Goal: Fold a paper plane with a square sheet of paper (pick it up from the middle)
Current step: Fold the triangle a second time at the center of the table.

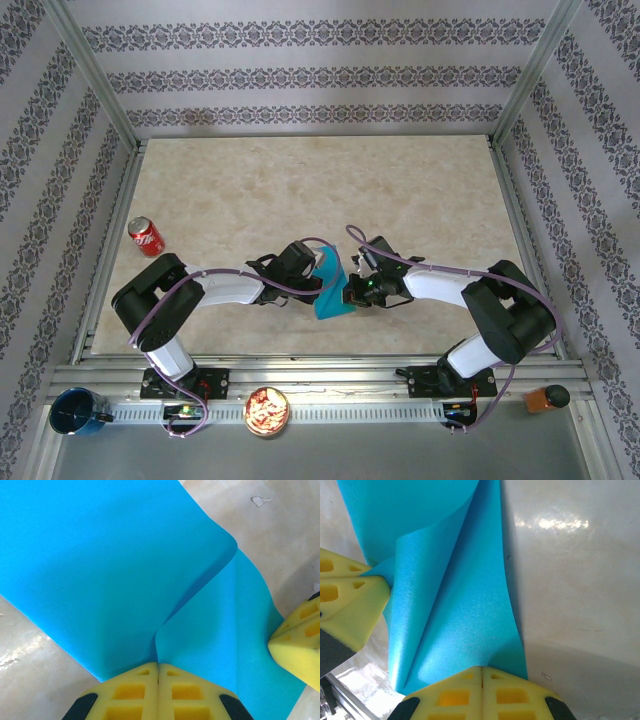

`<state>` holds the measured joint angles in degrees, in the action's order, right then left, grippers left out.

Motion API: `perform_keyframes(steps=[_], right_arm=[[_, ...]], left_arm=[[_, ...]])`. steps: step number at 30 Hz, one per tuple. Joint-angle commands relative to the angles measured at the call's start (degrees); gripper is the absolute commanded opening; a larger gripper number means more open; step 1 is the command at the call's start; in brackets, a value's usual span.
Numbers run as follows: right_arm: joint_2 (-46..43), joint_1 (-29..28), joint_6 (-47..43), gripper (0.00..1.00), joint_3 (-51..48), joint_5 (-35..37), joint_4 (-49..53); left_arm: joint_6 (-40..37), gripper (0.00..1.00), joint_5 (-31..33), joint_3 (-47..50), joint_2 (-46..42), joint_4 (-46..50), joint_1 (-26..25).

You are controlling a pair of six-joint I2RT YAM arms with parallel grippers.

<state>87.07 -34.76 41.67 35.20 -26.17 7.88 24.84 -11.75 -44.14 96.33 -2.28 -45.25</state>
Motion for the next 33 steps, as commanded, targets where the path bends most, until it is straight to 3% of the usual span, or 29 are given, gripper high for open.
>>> perform_keyframes(steps=[1,11,33], right_arm=[[-2.5,-0.2,4.3,0.06,-0.8,0.4,-4.2],[0.4,0.0,14.0,0.0,-2.9,-5.2,-21.2],[6.1,-0.5,15.7,0.0,-2.2,-6.9,-25.3]], left_arm=[[-0.2,0.0,0.1,1.3,1.4,-0.1,0.7],[-0.2,0.0,0.1,1.3,1.3,0.2,0.8],[-0.2,0.0,0.8,2.1,0.6,0.7,0.8]])
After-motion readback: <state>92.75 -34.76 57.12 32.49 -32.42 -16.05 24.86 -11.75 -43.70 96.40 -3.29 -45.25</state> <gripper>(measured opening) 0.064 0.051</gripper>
